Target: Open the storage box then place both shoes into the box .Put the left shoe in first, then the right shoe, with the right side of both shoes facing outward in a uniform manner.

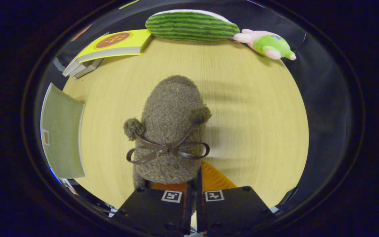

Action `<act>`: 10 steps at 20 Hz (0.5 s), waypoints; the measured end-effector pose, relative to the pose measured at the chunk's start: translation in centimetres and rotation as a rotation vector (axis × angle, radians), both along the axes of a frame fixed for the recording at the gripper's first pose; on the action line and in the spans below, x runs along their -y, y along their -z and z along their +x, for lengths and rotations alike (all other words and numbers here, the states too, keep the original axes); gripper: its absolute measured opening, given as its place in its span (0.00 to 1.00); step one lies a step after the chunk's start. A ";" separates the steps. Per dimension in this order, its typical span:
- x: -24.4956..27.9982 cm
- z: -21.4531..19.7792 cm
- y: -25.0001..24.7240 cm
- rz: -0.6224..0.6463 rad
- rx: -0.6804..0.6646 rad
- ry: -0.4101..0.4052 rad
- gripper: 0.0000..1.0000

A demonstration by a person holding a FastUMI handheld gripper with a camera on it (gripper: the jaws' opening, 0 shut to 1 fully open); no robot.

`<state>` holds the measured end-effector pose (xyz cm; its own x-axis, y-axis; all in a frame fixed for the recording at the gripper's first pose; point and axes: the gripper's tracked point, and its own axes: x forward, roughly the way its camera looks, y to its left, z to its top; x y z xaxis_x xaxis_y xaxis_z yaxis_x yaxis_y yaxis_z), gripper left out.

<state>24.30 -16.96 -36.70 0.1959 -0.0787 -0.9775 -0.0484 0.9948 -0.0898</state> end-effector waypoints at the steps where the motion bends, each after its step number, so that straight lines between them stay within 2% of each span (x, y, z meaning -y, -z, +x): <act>1: -0.3 0.1 -0.1 0.005 0.002 0.008 0.11; 5: -1.1 -0.8 -0.5 -0.008 -0.024 0.049 0.07; 10: -4.6 -1.3 -4.0 0.020 -0.022 0.060 0.07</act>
<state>22.97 -12.39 -32.66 0.1701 -0.0701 -0.9829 0.0099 0.9975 -0.0694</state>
